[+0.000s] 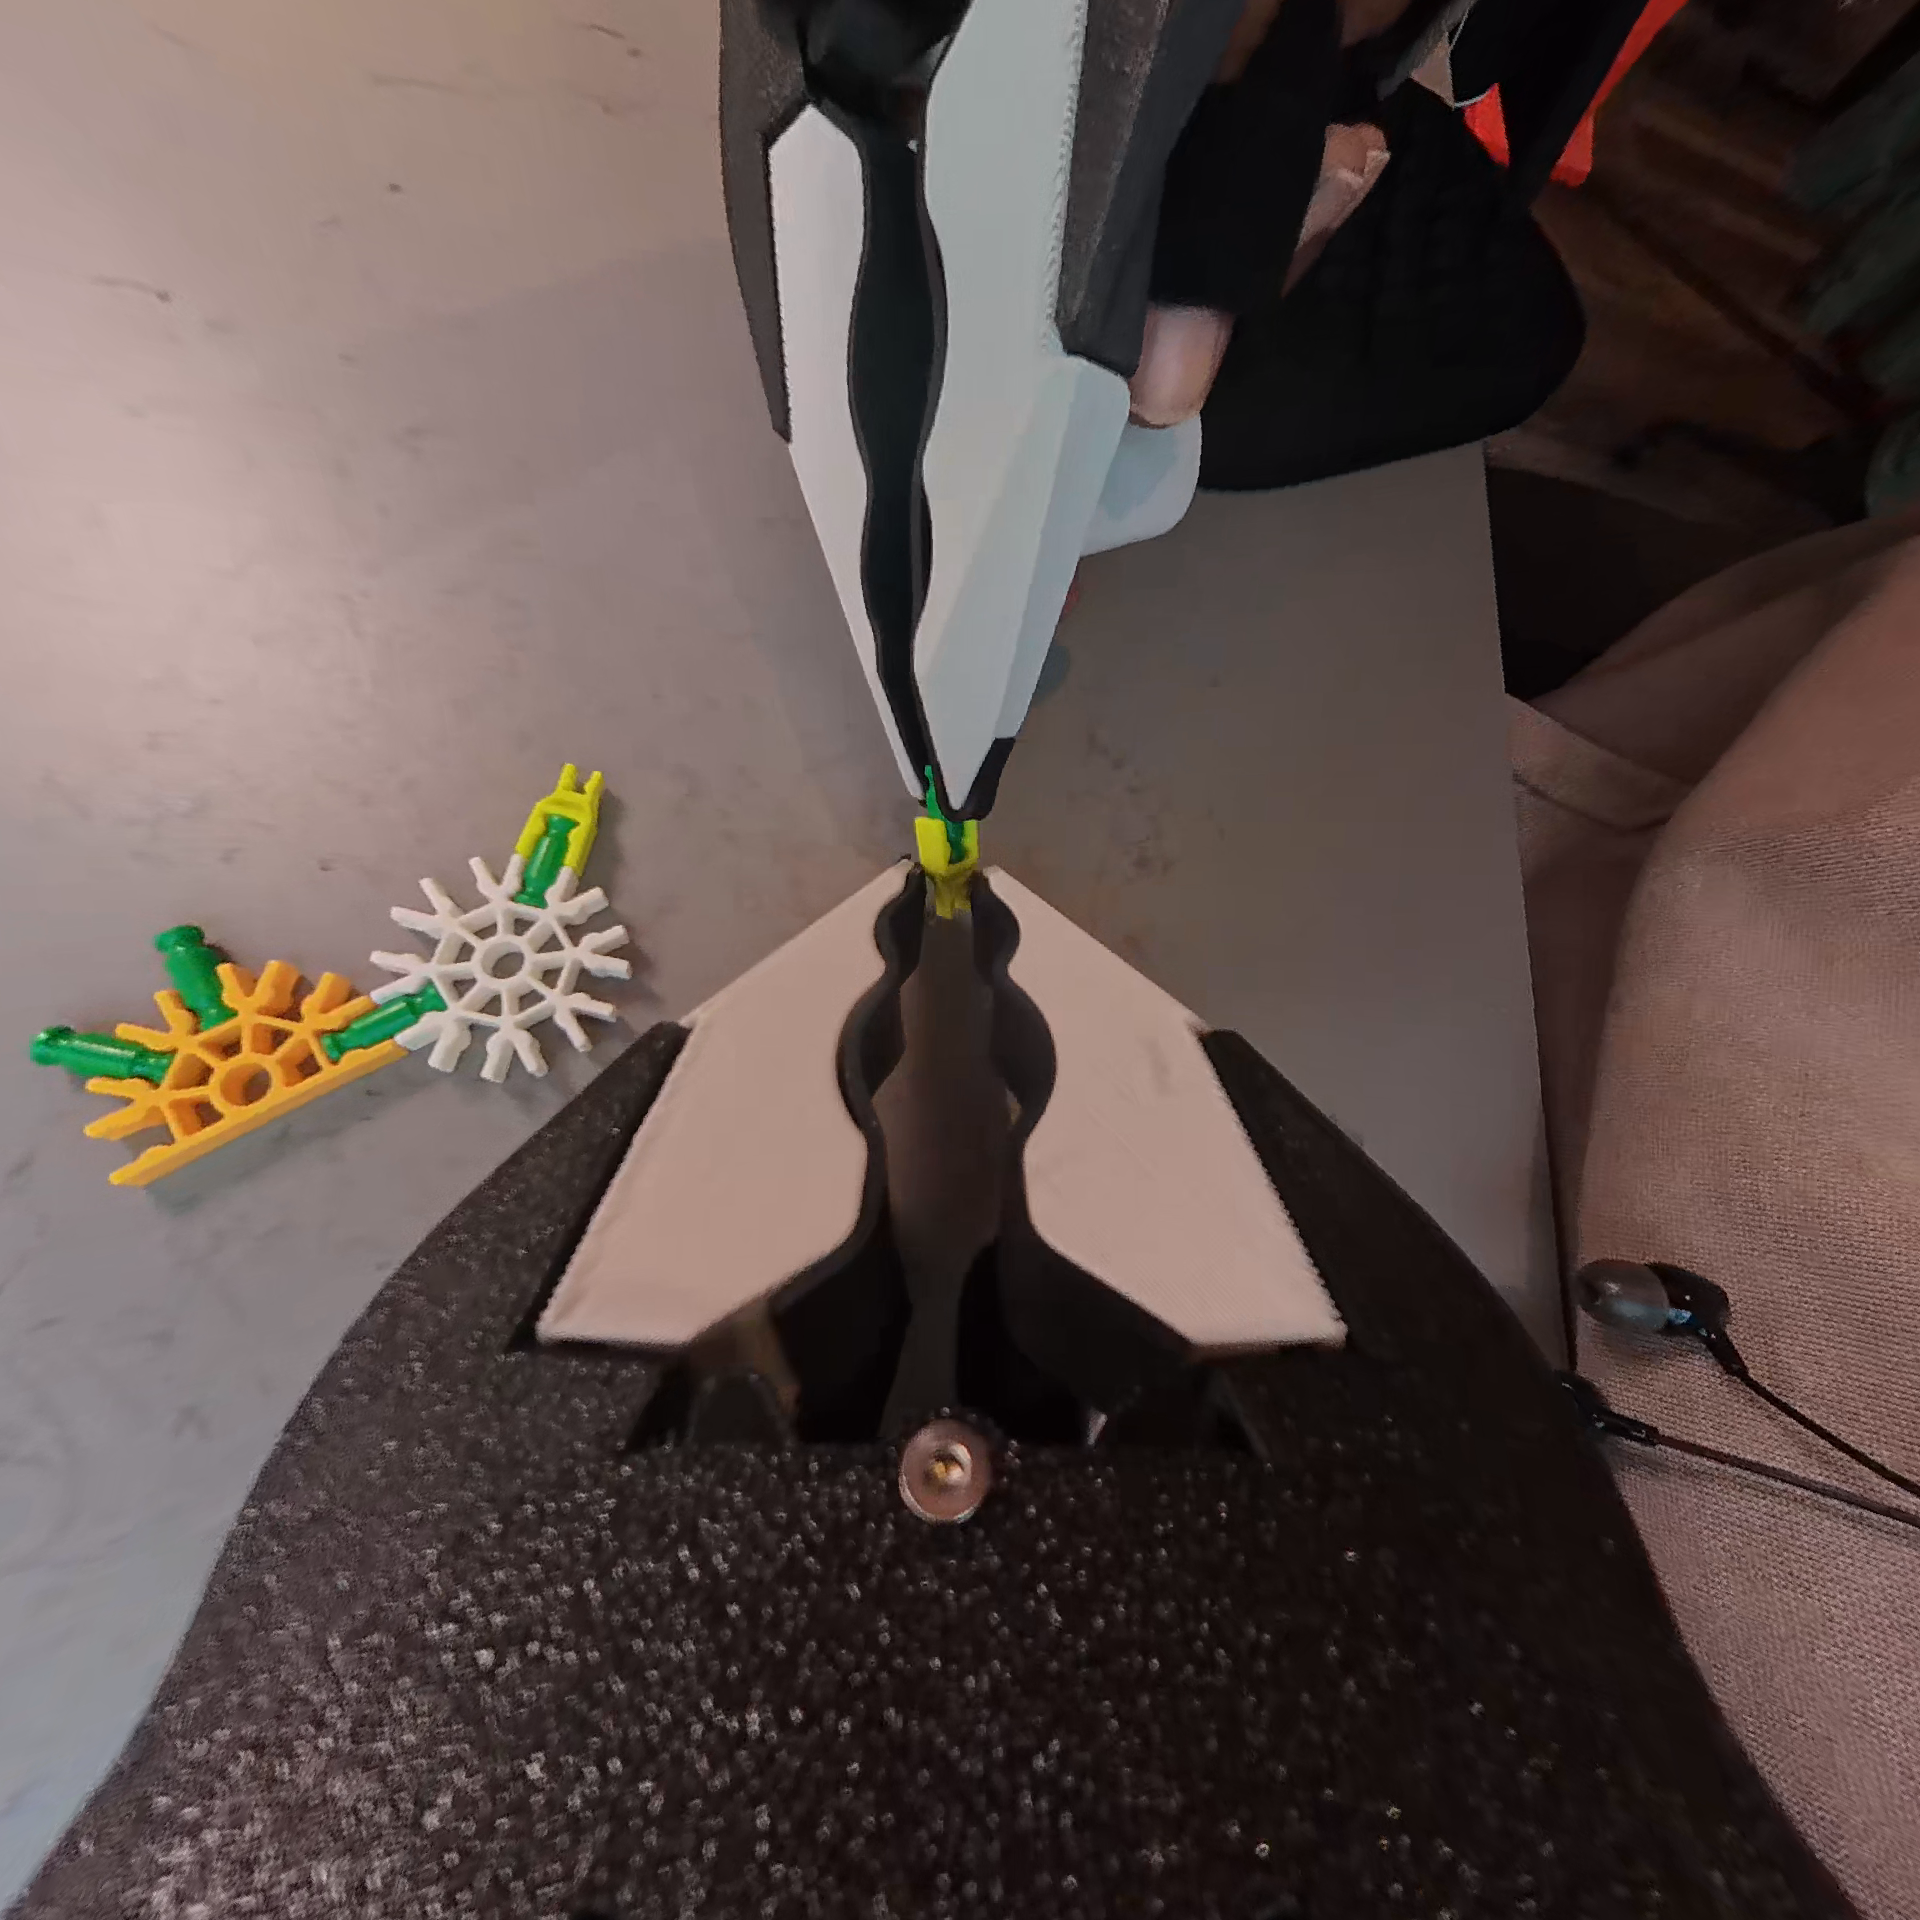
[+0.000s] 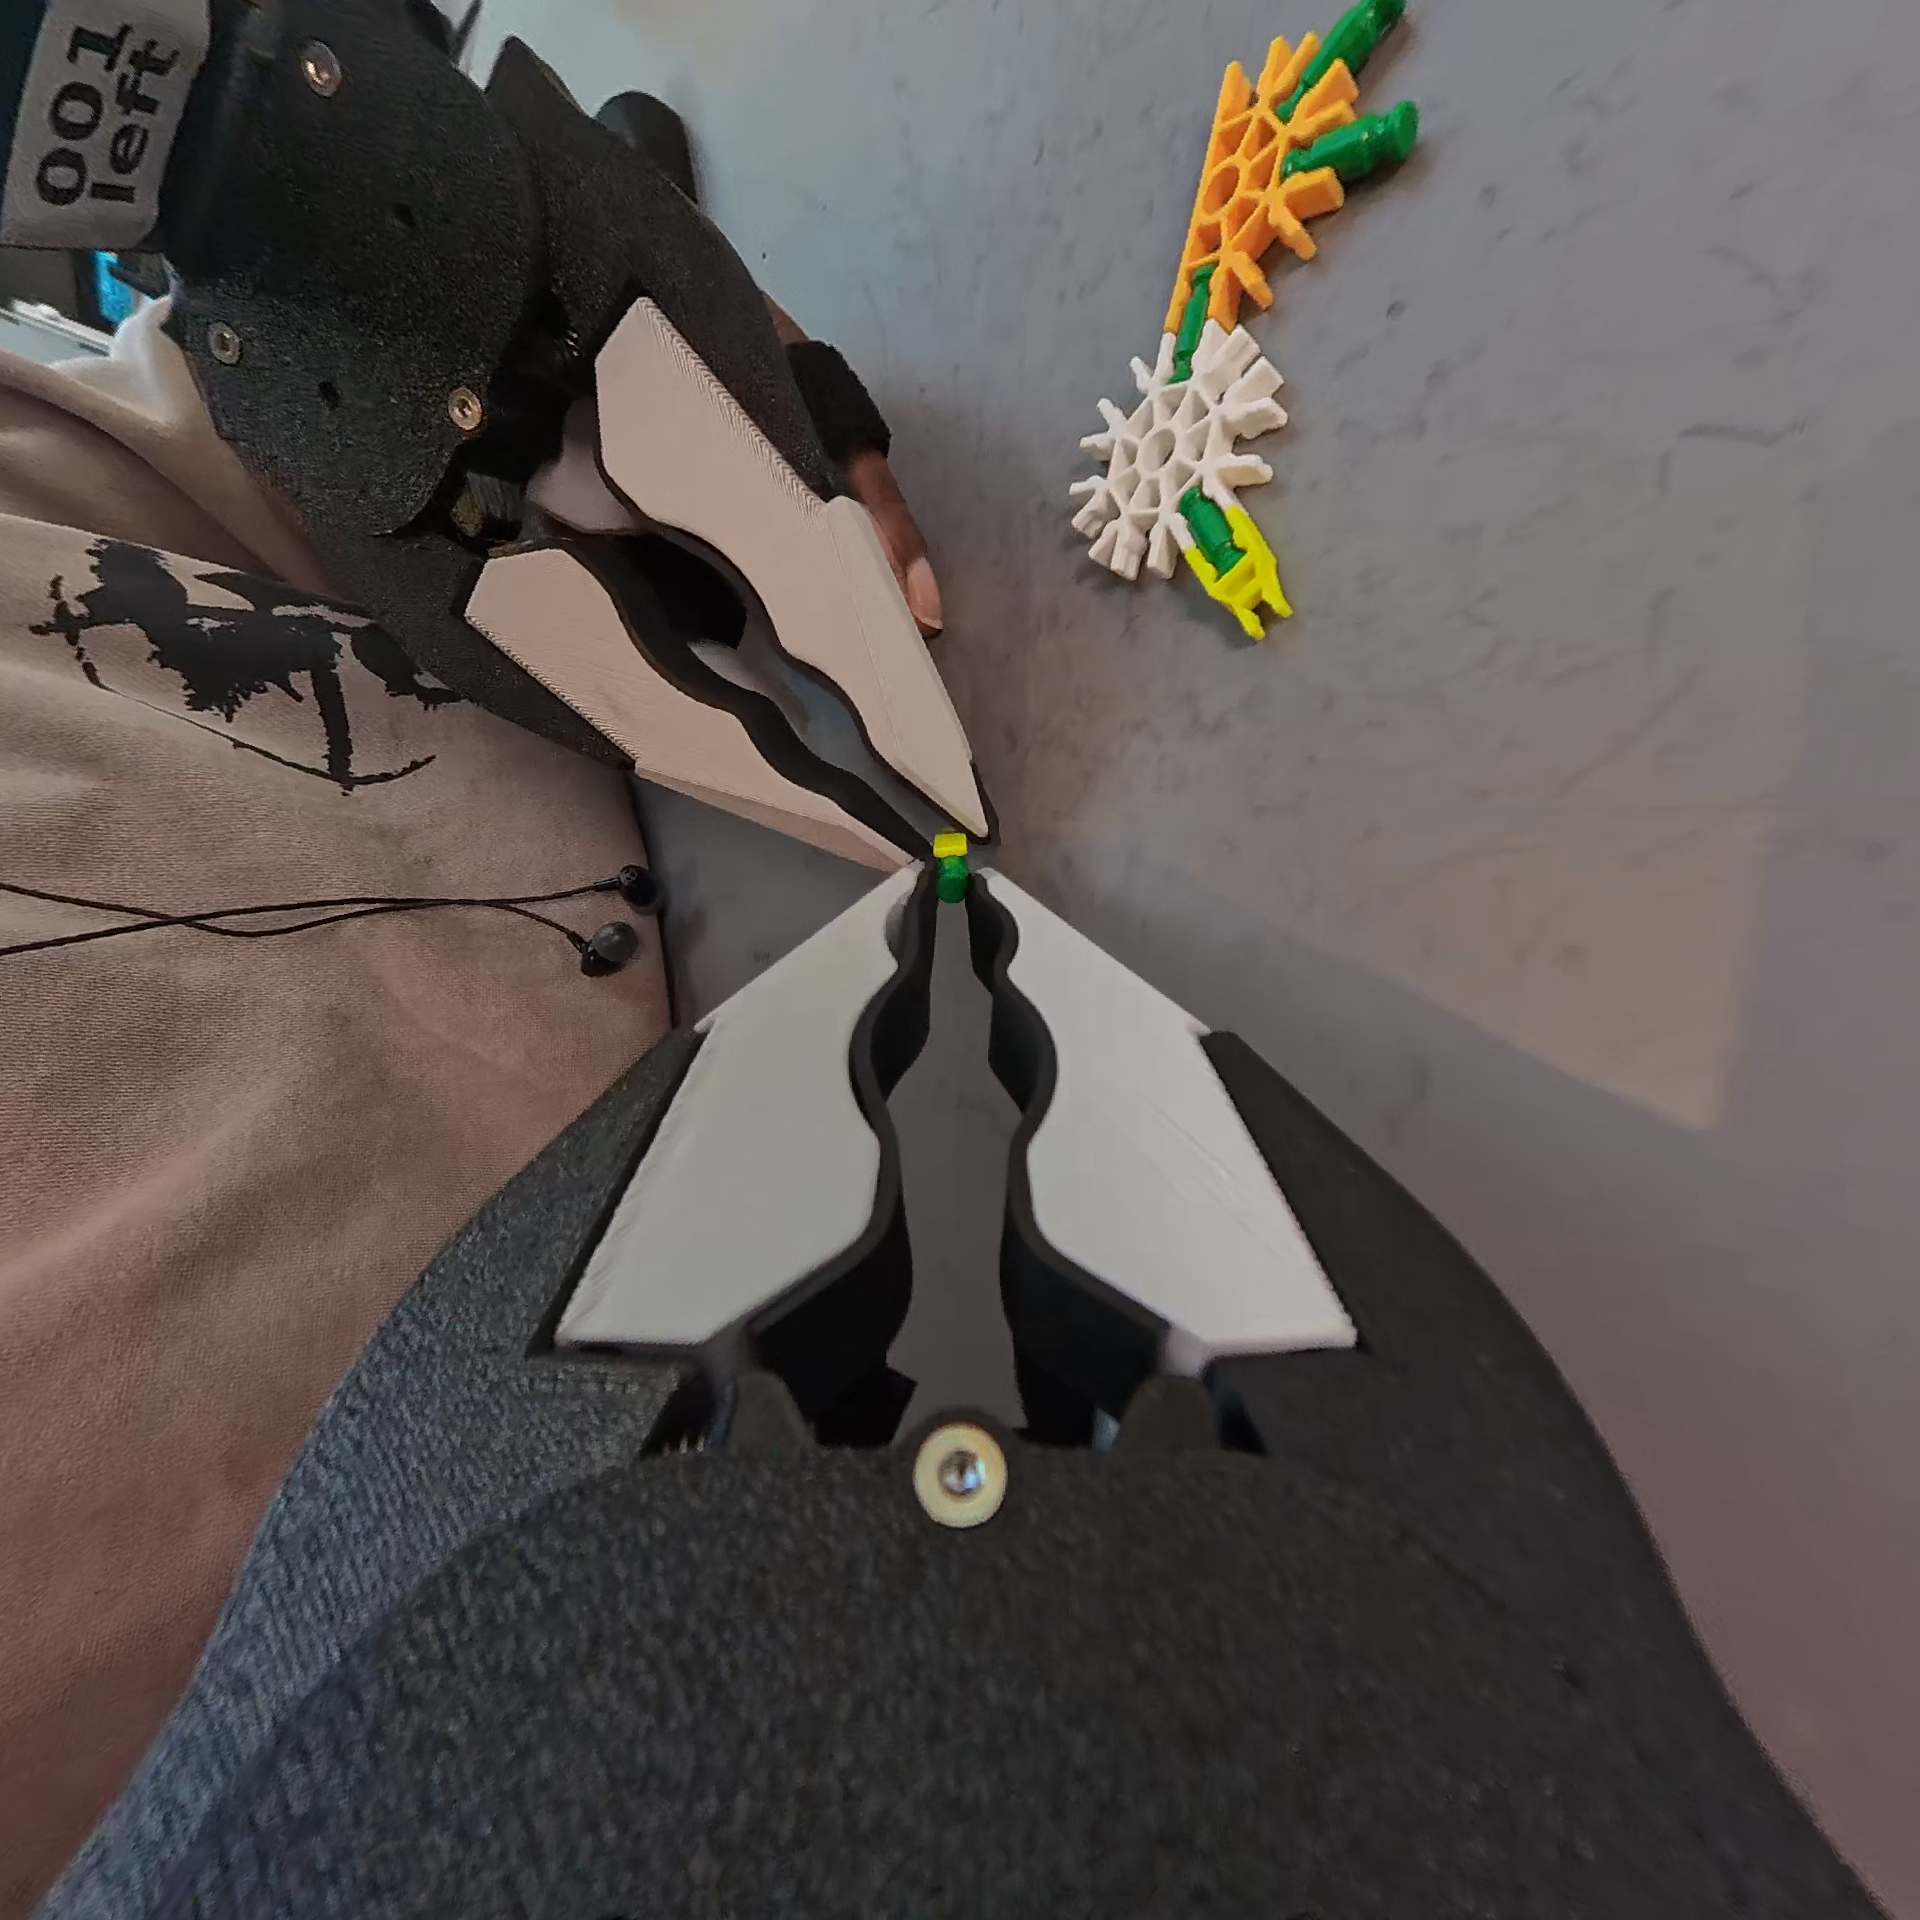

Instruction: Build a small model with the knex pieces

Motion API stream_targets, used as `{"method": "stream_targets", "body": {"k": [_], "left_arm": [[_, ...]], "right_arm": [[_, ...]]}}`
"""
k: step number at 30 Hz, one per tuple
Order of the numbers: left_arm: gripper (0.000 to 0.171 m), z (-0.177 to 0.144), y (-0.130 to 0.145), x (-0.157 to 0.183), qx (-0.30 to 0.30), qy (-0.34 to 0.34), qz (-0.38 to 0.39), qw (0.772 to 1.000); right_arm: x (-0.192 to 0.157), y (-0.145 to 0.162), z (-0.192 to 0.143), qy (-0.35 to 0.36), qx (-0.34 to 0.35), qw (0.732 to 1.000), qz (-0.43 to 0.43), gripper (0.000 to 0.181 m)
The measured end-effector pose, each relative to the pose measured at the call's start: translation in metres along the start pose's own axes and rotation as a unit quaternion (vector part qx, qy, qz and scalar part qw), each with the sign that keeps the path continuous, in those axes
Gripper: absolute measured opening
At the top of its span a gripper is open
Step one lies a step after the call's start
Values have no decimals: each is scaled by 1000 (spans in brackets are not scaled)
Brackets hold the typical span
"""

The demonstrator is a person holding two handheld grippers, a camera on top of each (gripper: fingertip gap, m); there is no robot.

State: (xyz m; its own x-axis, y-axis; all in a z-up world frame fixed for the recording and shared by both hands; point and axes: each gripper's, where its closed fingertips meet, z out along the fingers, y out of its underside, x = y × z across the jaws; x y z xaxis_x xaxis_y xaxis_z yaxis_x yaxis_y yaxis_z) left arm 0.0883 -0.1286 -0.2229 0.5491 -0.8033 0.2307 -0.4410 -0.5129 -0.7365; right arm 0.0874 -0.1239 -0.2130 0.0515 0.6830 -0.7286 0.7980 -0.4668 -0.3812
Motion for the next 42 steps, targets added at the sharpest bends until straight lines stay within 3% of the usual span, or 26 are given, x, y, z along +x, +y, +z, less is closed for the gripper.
{"method": "stream_targets", "body": {"k": [11, 25, 31, 32, 33, 37, 42], "left_arm": [[7, -2, 5, -8, -21, -32, 34, 999], [8, -1, 7, -9, -32, -89, 48, 994], [10, -3, 8, -10, -31, -113, 58, 991], [10, -3, 9, -7, -31, -111, 65, 991], [0, -1, 9, -1, -29, -95, 67, 993], [0, 1, 10, 4, -32, -125, 111, 985], [5, -20, 9, 5, -28, -82, 68, 994]], "right_arm": [[11, -1, 6, 16, -76, 996, 42, 5], [12, -1, 9, 183, -155, 969, -65, 5], [14, -8, 9, 267, -145, 948, -90, 6], [19, -11, 5, 302, -147, 937, -97, 0], [23, -19, 6, 328, -138, 925, -134, 0], [17, -29, 21, 346, -136, 912, -171, 0], [17, -33, 10, 349, -81, 919, -162, 0]]}}
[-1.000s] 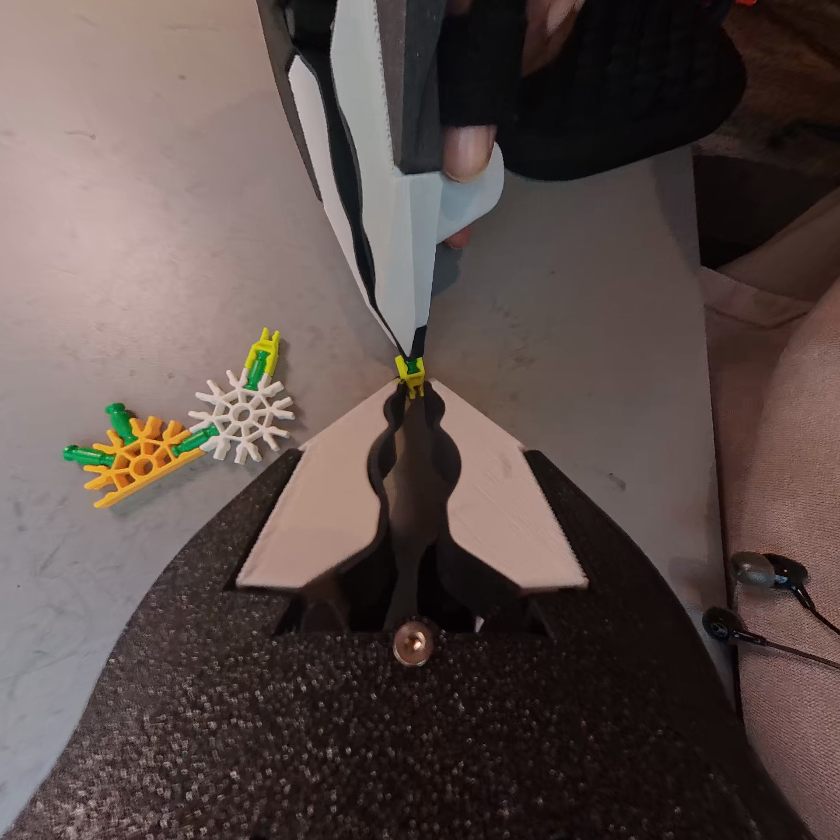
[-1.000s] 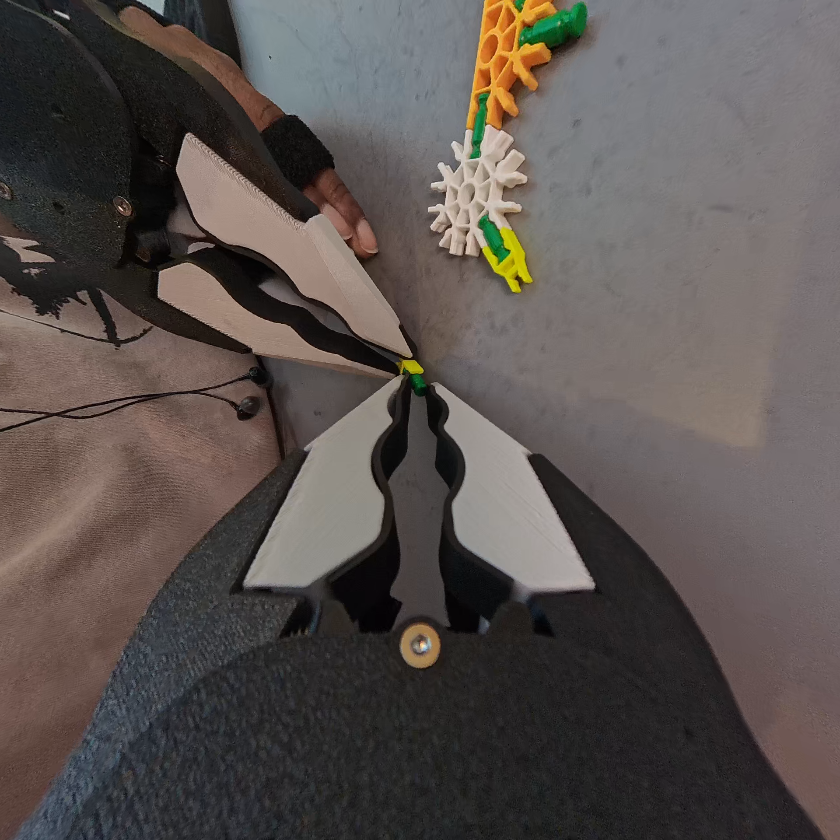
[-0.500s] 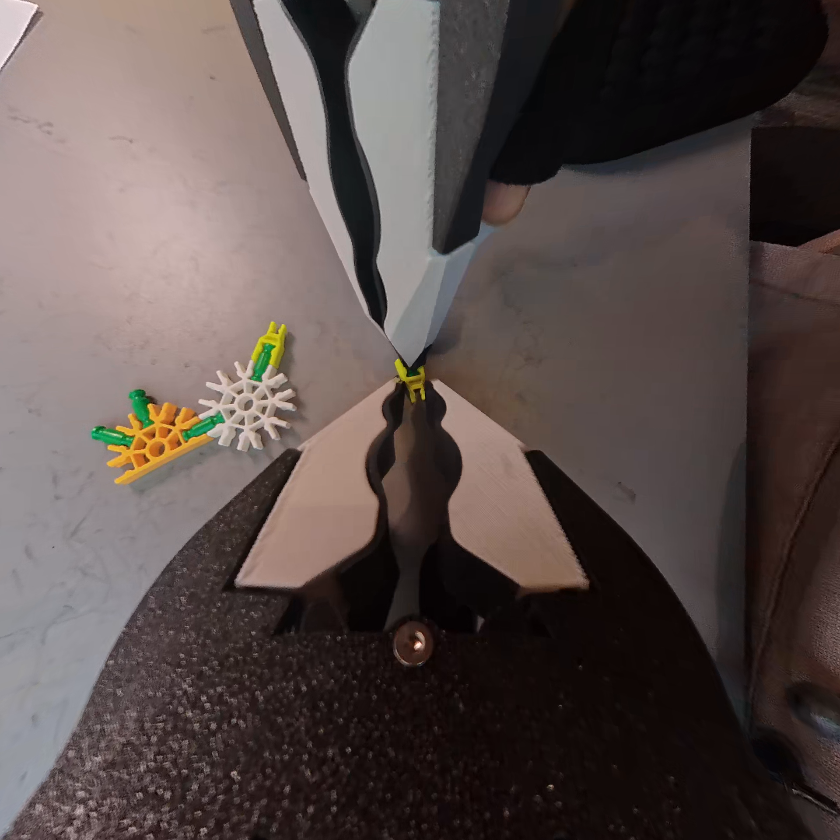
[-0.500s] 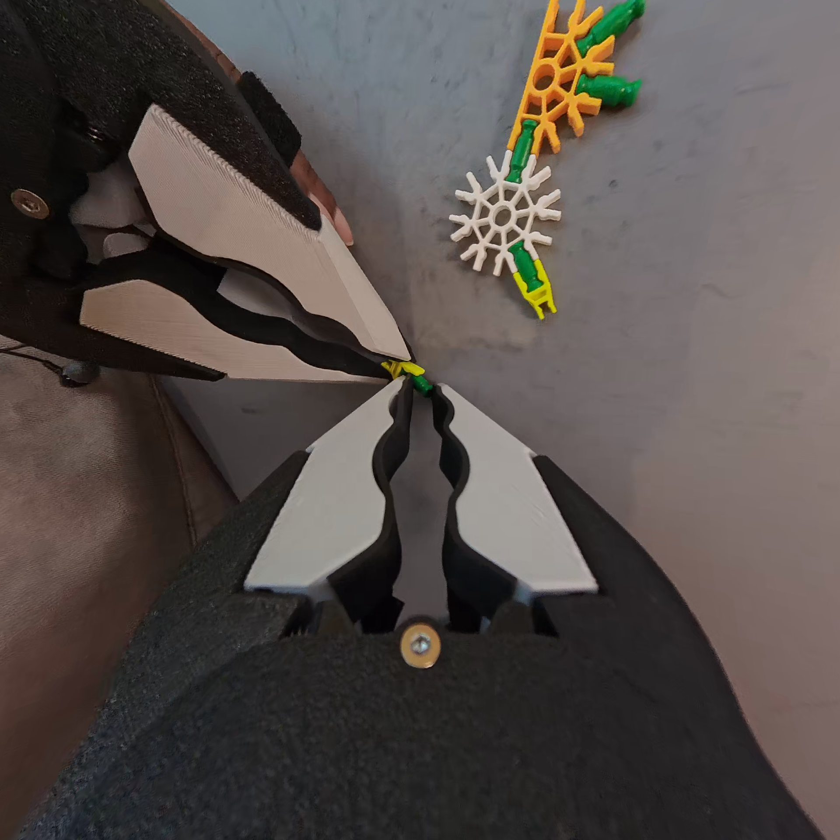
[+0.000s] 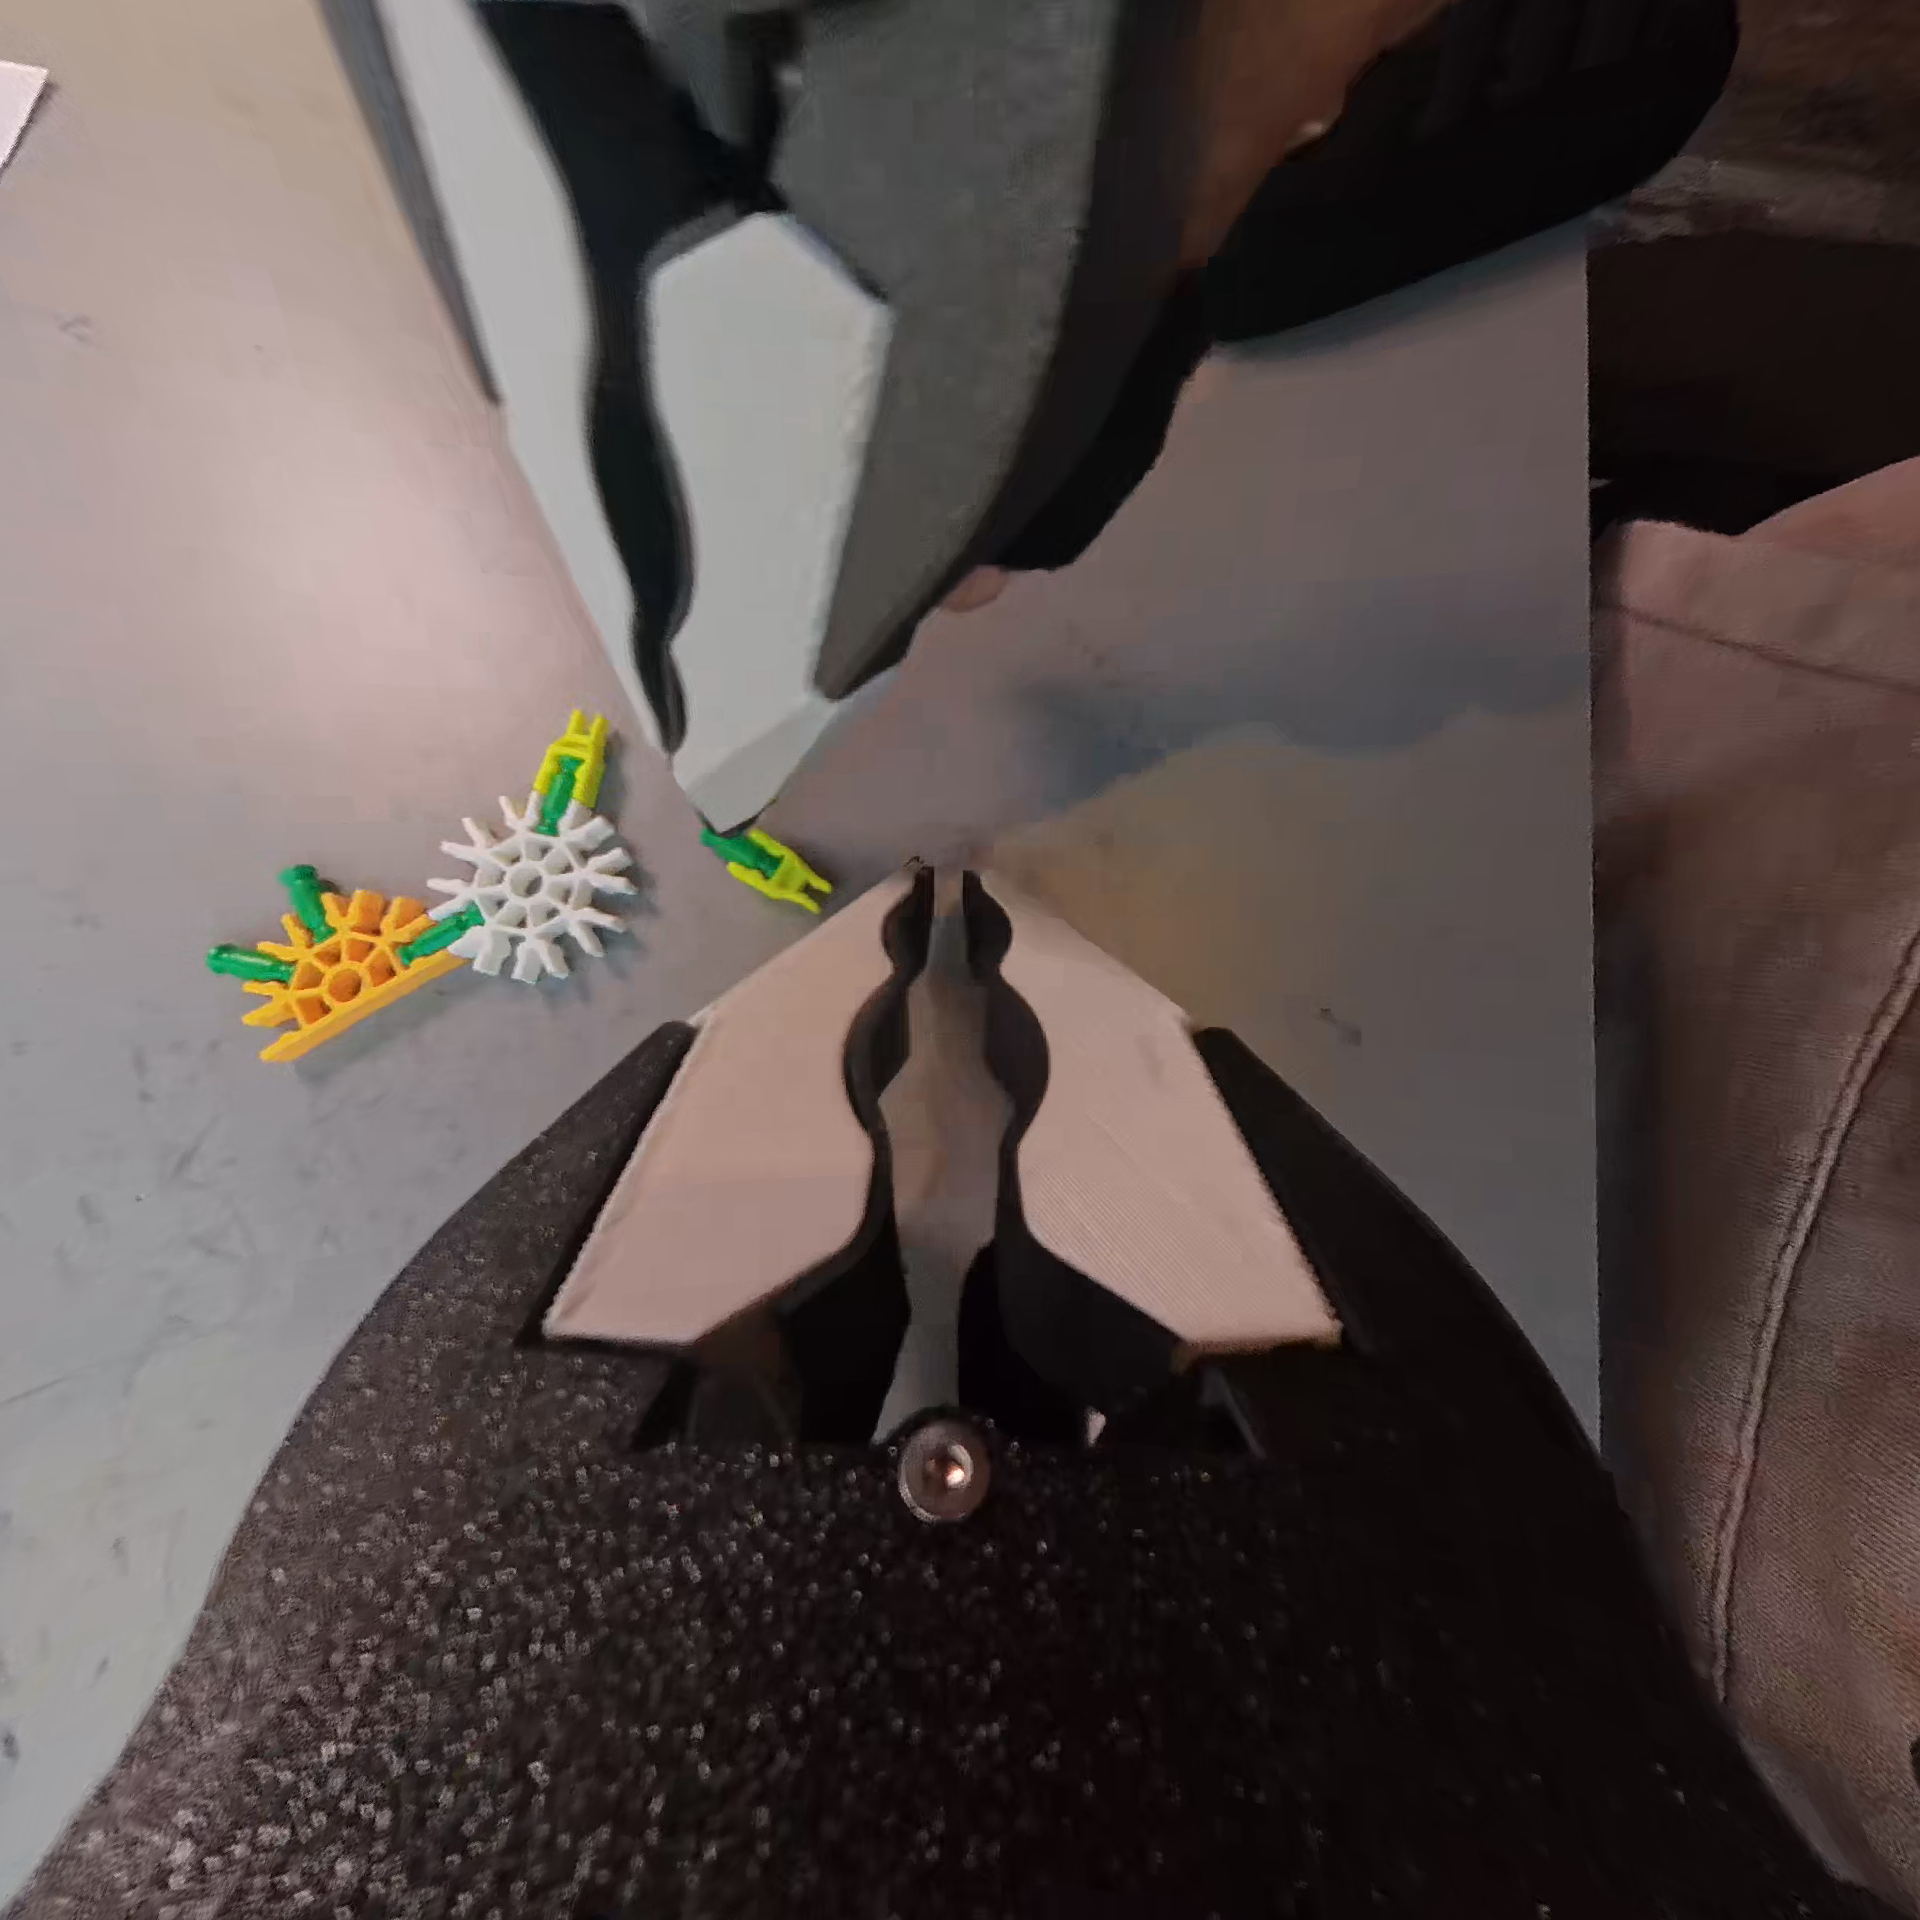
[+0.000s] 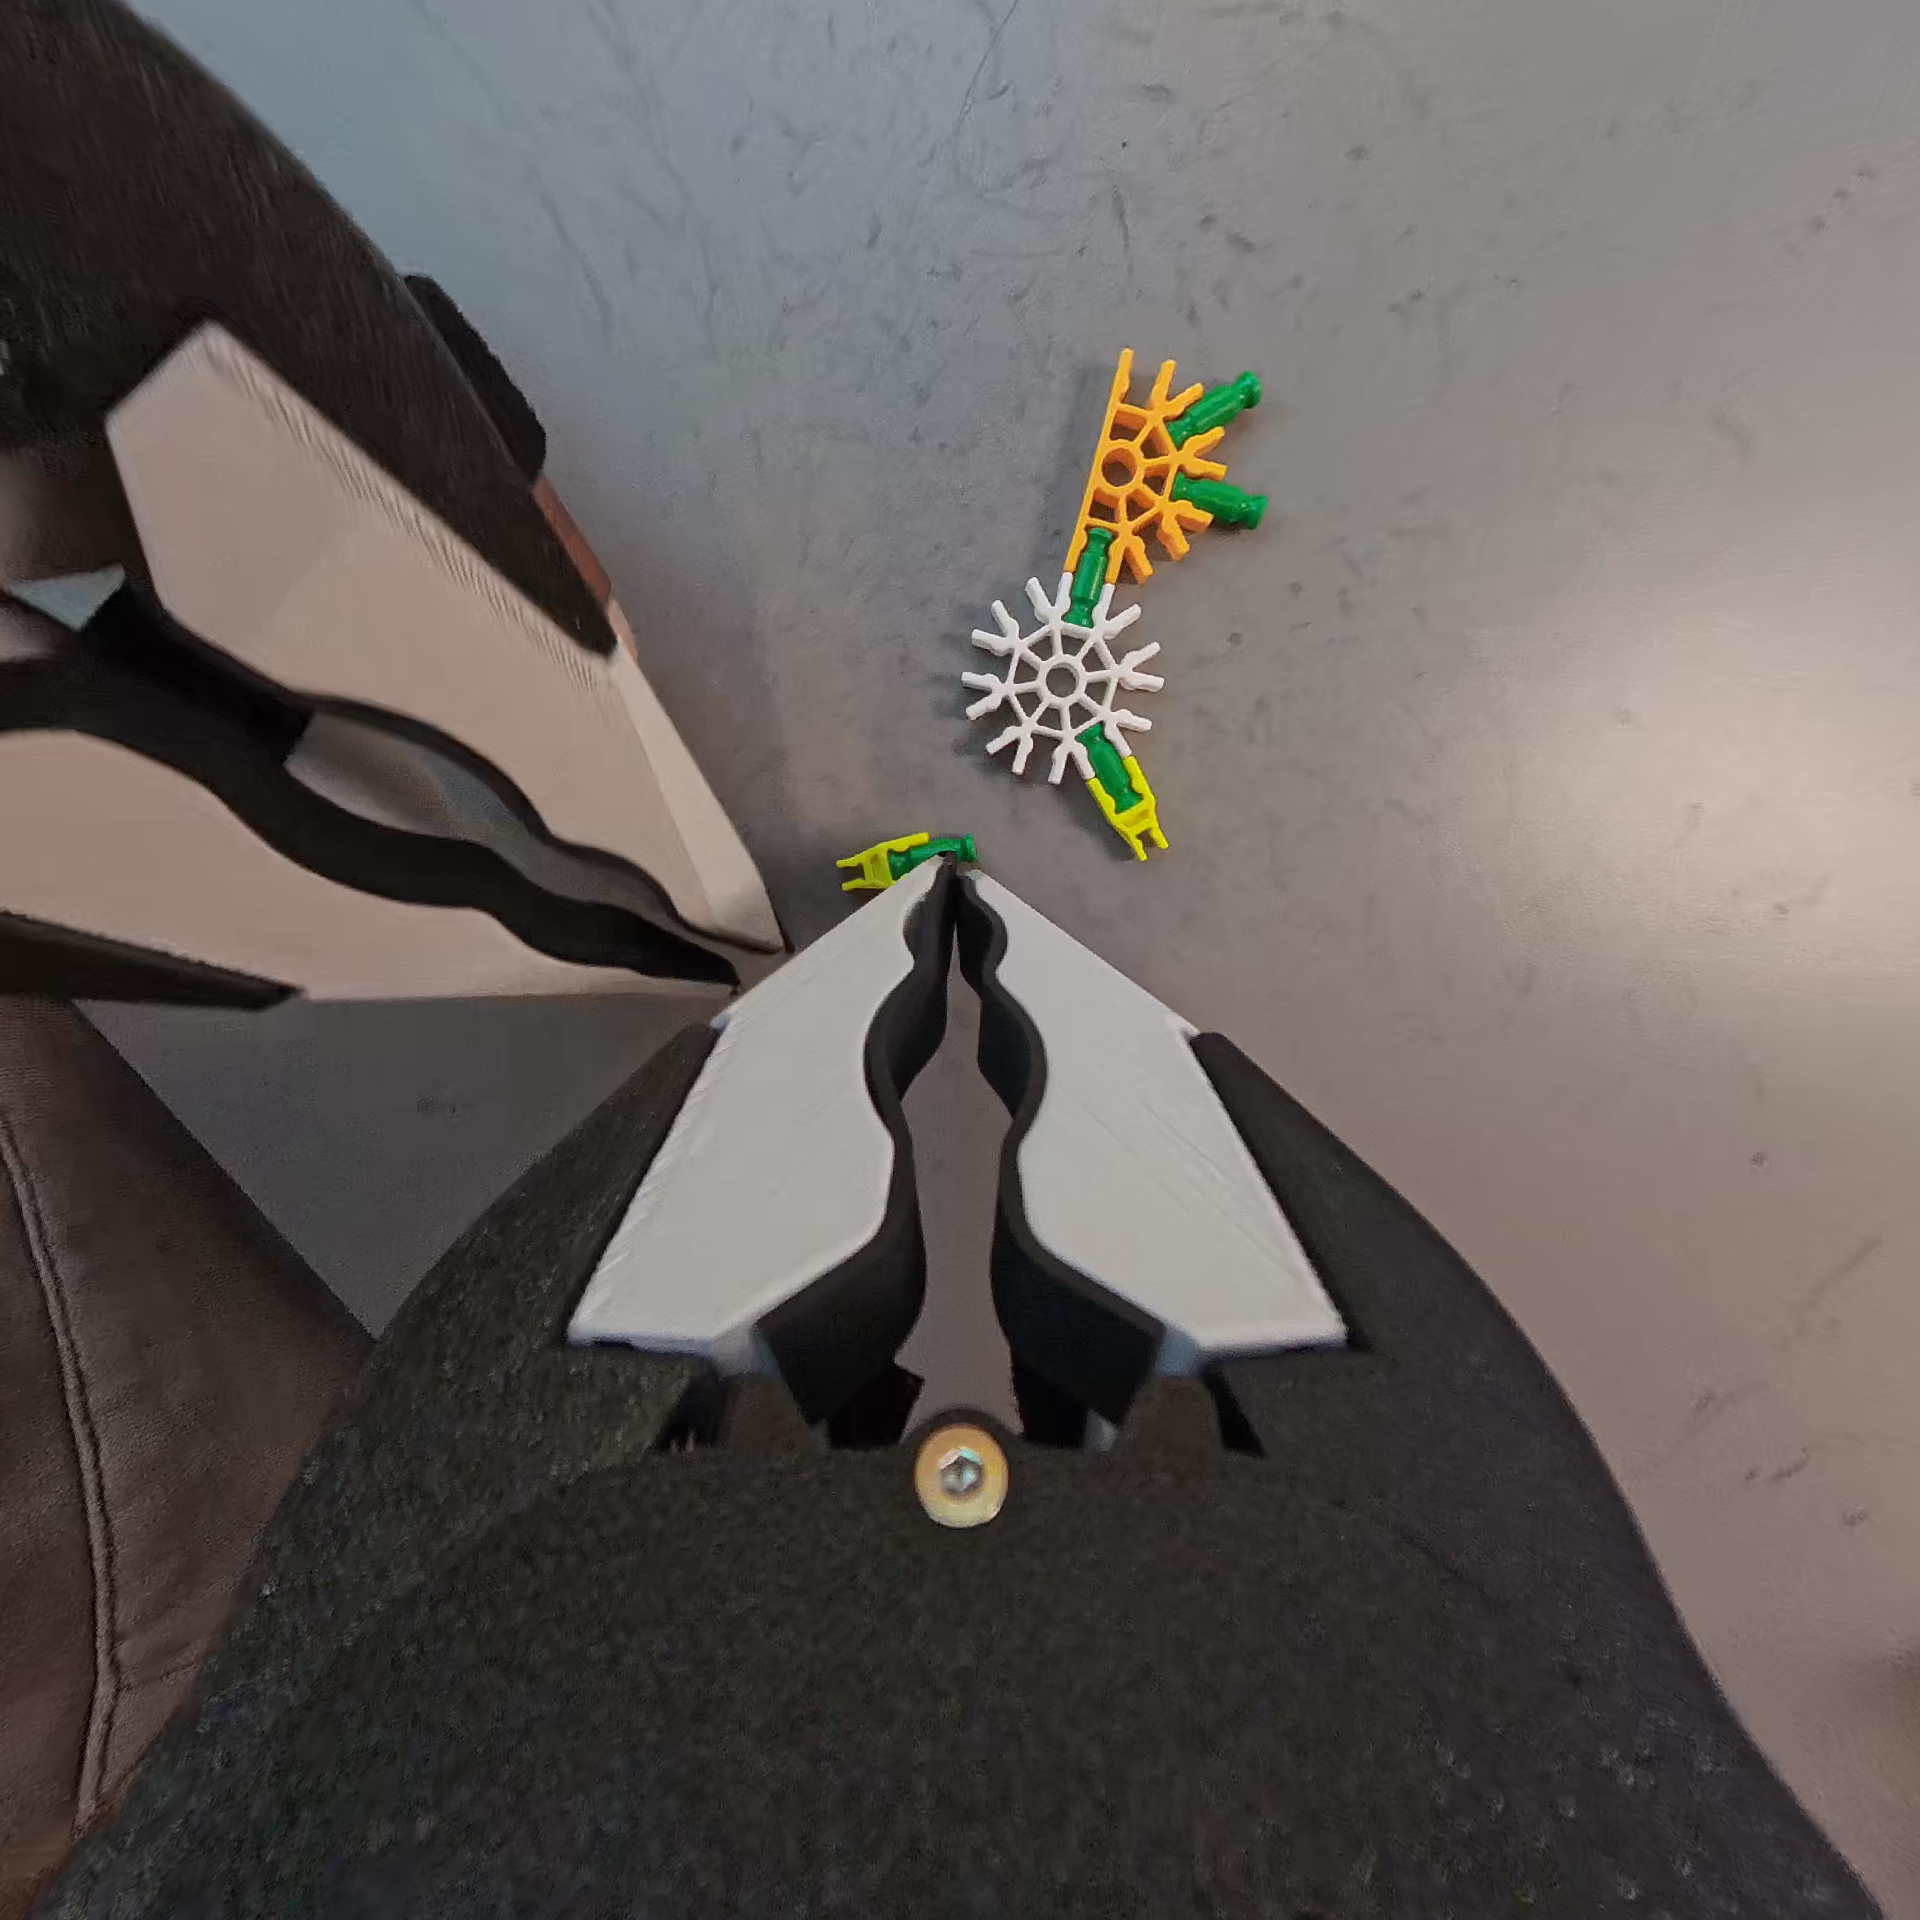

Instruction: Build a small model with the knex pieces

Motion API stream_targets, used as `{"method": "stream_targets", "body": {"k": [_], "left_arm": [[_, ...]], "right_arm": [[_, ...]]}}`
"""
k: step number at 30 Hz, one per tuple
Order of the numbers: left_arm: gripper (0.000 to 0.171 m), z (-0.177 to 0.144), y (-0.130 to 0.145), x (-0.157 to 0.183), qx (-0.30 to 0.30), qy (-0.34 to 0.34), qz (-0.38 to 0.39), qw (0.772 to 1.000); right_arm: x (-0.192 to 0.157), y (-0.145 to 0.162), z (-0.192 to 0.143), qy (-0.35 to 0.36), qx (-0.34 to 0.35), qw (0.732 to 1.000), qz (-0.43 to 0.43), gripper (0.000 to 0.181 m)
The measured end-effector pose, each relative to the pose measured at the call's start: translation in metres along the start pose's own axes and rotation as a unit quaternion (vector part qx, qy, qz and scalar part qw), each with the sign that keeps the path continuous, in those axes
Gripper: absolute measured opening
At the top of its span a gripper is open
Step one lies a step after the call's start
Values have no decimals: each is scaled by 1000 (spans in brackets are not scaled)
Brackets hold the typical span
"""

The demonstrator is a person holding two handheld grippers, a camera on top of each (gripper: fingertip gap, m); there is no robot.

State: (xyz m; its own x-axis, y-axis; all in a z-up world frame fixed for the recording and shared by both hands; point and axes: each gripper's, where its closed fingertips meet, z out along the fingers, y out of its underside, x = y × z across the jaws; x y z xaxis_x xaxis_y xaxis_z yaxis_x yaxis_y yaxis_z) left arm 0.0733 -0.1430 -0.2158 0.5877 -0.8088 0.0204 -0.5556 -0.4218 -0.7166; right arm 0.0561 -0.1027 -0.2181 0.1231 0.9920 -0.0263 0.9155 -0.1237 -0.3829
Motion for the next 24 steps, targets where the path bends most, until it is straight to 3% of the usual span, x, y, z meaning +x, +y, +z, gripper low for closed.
{"method": "stream_targets", "body": {"k": [3, 9, 12, 17, 24], "left_arm": [[15, -9, -2, -17, 10, -12, -19, 1000], [29, 2, 10, -26, -11, -10, -35, 999], [30, 9, 8, -29, -6, -28, -38, 999], [14, 15, 2, -24, 2, -27, -21, 999], [11, 12, 2, -23, 22, -50, 44, 998]], "right_arm": [[-2, 0, -6, -21, 33, 999, 15, 0], [-3, 6, -7, -62, 46, 997, -2, 0], [-3, 8, -3, -103, 41, 994, 18, 14], [-7, 10, -2, -169, 50, 983, 56, 22], [-16, 15, -3, -240, 56, 965, 95, 22]]}}
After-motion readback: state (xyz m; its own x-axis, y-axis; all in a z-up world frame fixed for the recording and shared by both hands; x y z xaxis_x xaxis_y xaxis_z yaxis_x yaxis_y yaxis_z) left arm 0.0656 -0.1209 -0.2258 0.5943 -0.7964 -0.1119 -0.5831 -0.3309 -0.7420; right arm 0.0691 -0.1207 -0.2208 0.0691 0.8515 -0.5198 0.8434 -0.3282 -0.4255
